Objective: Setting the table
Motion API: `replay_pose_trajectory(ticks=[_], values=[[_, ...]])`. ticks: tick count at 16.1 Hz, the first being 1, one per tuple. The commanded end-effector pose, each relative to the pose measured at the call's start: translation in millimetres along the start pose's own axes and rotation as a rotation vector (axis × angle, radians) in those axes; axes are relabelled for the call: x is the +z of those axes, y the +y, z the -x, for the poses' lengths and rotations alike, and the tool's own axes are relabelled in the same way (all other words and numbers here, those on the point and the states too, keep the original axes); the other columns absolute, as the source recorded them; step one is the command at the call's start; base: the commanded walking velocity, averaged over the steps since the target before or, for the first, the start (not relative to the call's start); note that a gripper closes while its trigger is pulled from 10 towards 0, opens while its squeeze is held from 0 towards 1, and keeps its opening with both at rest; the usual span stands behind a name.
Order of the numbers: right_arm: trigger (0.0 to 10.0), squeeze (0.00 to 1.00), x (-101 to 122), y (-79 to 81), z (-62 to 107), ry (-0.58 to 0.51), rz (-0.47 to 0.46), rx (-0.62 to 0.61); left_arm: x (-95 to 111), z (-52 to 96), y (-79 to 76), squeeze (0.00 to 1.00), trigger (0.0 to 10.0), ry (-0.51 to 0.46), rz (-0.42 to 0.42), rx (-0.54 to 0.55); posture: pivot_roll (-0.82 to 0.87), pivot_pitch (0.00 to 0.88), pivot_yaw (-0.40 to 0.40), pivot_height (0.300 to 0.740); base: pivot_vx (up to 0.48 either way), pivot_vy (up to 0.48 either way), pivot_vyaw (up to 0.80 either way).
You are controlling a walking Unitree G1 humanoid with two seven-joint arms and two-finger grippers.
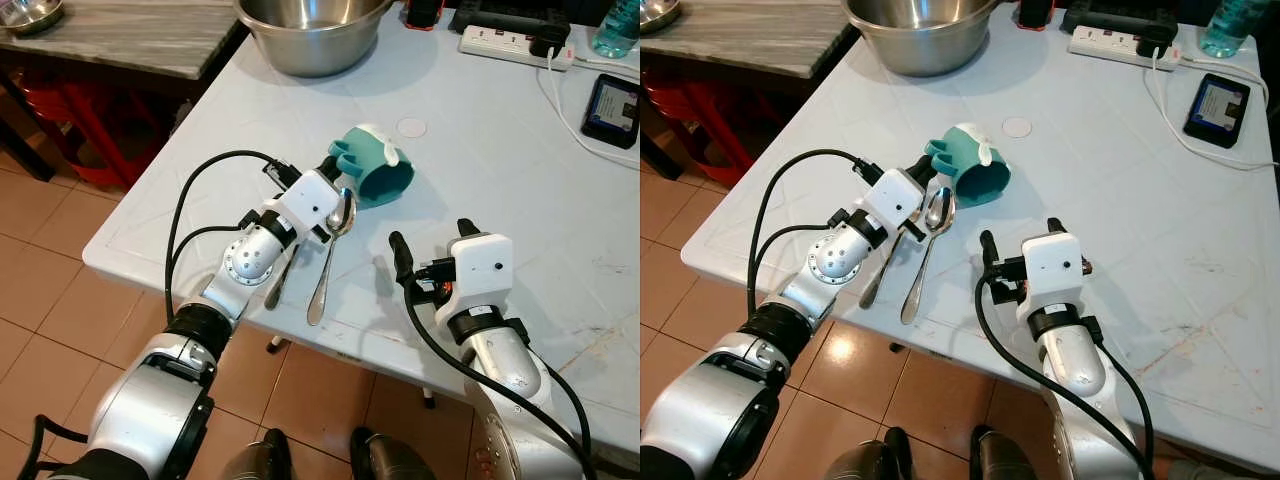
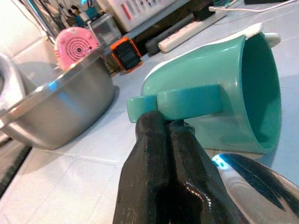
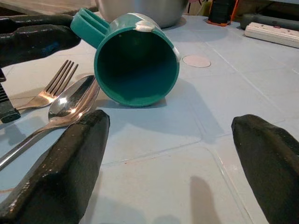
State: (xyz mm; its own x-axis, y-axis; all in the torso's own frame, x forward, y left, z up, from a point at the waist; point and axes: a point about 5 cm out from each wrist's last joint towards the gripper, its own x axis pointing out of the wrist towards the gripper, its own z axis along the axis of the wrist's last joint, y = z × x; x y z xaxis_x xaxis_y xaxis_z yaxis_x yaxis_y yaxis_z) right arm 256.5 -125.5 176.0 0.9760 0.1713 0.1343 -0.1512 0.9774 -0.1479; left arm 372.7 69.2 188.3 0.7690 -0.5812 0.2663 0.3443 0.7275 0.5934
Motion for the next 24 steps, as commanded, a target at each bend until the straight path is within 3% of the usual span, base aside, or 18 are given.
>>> replay_pose_trajectory(ticks=[1,4,5,6,7,11,12,13,16,18,19,21,23,24], values=[[10.0,0.00,-3,2.4,0.8,0.014,-0.011,0.011,-5,3.6,-3.3,0.00,0.0,0.026,0.015,-0.013,-0.24,0.266,0.054,0.740,0.000,0.000,0.00],[10.0,0.00,-3,2.0,0.9,0.015,-0.010,0.010,-3,3.1,-3.2,0.00,0.0,0.013,0.011,-0.025,-0.24,0.266,0.054,0.740,0.000,0.000,0.00],[10.0,0.00,-3,2.0,0.9,0.015,-0.010,0.011,-2,3.8,-3.1,0.00,1.0,0.006,0.012,-0.028,-0.24,0.266,0.054,0.740,0.000,0.000,0.00],[10.0,0.00,-4,2.2,0.7,0.016,-0.010,0.011,-1,4.7,-3.4,0.00,4.9,-0.001,0.013,-0.031,-0.24,0.262,0.054,0.740,0.000,0.000,0.00],[10.0,0.00,-4,2.3,0.5,0.016,-0.010,0.012,-1,6.7,-4.3,0.00,10.0,-0.012,0.017,-0.030,-0.24,0.262,0.054,0.740,0.000,0.000,0.00],[10.0,0.00,-5,2.0,-0.3,0.015,-0.009,0.016,3,15.9,-11.8,0.00,10.0,-0.045,0.007,-0.054,-0.24,0.258,0.053,0.740,0.000,0.000,0.00],[10.0,0.00,-5,1.9,-0.4,0.015,-0.009,0.016,4,17.5,-13.0,0.57,10.0,-0.053,0.020,-0.059,-0.23,0.255,0.053,0.740,0.000,0.000,0.00],[10.0,0.00,-5,1.8,-0.7,0.015,-0.009,0.017,5,20.9,-15.7,1.00,10.0,-0.066,0.041,-0.071,-0.23,0.255,0.052,0.740,0.000,0.000,0.00],[10.0,0.00,-6,2.1,-2.0,0.014,-0.010,0.021,12,30.1,-21.1,1.00,10.0,-0.099,0.033,-0.089,-0.23,0.253,0.050,0.740,0.000,0.000,0.00],[10.0,0.00,-6,2.3,-2.2,0.015,-0.011,0.023,17,34.7,-22.7,1.00,10.0,-0.137,-0.031,-0.104,-0.23,0.253,0.050,0.740,0.000,0.000,0.00],[10.0,0.00,-6,2.6,-2.9,0.014,-0.012,0.025,19,37.9,-23.0,1.00,10.0,-0.163,-0.116,-0.130,-0.22,0.253,0.050,0.740,0.000,0.000,0.00],[10.0,0.00,-6,2.7,-2.9,0.013,-0.011,0.024,24,39.5,-20.3,1.00,10.0,-0.200,-0.202,-0.149,-0.22,0.253,0.050,0.740,0.000,0.000,0.00],[10.0,0.00,-6,2.0,-3.4,0.013,-0.012,0.020,29,41.7,-16.3,1.00,10.0,-0.272,-0.399,-0.206,-0.23,0.255,0.052,0.740,0.000,0.000,0.00],[10.0,0.00,-6,1.8,-3.4,0.014,-0.013,0.019,29,42.3,-15.2,1.00,10.0,-0.282,-0.428,-0.205,-0.23,0.255,0.052,0.740,0.000,0.000,0.00]])
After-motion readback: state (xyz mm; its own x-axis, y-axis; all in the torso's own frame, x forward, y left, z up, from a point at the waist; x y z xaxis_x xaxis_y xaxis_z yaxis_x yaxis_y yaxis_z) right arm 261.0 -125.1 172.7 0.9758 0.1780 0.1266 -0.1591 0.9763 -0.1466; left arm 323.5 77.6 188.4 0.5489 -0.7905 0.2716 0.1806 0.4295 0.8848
